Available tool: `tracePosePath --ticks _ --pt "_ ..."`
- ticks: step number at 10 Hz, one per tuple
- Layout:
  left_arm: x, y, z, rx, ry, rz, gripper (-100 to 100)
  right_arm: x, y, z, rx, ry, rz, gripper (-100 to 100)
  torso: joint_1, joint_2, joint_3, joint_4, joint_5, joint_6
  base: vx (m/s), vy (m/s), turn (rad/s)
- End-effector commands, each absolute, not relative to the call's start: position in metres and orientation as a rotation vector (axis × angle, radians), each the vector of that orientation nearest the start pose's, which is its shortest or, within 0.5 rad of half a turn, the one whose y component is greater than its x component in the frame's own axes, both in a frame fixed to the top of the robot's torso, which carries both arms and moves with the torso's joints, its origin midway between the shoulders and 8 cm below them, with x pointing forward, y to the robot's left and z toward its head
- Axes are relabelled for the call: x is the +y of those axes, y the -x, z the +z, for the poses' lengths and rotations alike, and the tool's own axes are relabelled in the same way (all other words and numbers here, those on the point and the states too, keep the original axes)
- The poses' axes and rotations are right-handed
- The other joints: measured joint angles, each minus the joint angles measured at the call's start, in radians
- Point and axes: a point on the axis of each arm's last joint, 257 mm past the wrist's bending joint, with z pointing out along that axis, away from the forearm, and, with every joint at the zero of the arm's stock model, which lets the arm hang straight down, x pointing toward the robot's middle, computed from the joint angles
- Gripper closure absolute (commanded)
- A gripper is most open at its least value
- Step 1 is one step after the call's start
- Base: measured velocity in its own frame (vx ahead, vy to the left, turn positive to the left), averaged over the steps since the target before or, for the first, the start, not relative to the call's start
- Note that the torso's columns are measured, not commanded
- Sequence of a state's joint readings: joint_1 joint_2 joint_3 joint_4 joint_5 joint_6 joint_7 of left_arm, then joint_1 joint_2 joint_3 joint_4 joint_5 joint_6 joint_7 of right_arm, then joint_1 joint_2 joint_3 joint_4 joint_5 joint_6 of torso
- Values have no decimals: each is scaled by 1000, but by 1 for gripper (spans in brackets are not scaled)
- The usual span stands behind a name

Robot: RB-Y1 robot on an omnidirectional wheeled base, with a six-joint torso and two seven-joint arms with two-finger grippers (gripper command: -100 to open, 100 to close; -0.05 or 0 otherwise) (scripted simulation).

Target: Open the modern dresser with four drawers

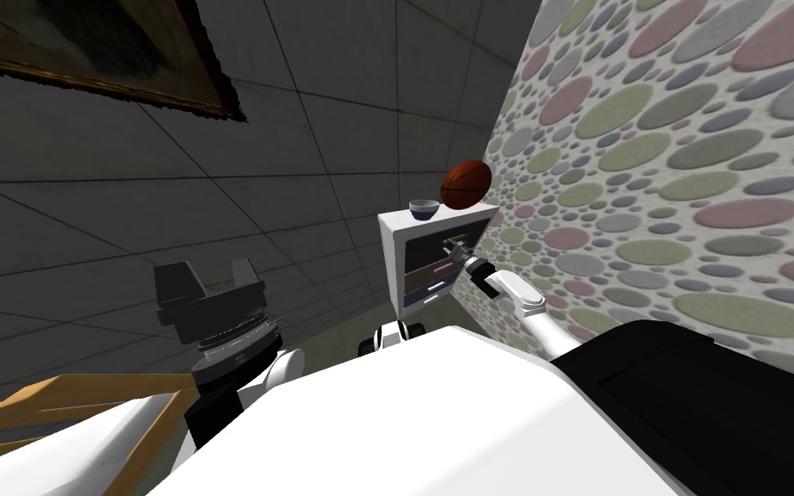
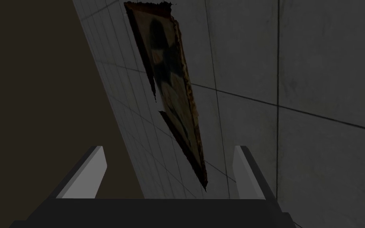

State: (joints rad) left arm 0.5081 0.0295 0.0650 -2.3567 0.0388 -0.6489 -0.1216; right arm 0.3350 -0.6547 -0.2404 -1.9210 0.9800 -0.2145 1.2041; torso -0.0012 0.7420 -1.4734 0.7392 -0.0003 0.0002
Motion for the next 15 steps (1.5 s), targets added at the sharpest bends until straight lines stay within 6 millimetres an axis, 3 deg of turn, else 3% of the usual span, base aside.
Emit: tracePosePath --ticks 1,4,5,11,12,15 --pt "289 -294 82 484 433 -1190 0 -395 -449 -104 1153 1067 -956 100 -2 3 1 1 0 0 -175 -34 -72" --pt "289 -294 82 484 433 -1190 0 -393 -447 -103 1148 1071 -950 100 2 -2 -1 -1 1 0 -161 -16 -40" --pt "289 -294 82 484 433 -1190 0 -396 -448 -103 1149 1075 -961 -100 3 -10 -6 -3 1 -1 66 17 46" --pt "289 -294 82 484 433 -1190 0 -402 -450 -98 1148 1081 -976 -100 2 0 0 0 1 0 121 25 25" --pt "289 -294 82 484 433 -1190 0 -402 -450 -98 1149 1079 -976 100 1 1 0 0 0 0 12 4 1" --pt "289 -294 82 484 433 -1190 0 -397 -447 -94 1136 1088 -960 100 0 5 3 2 0 0 -153 -21 -65"
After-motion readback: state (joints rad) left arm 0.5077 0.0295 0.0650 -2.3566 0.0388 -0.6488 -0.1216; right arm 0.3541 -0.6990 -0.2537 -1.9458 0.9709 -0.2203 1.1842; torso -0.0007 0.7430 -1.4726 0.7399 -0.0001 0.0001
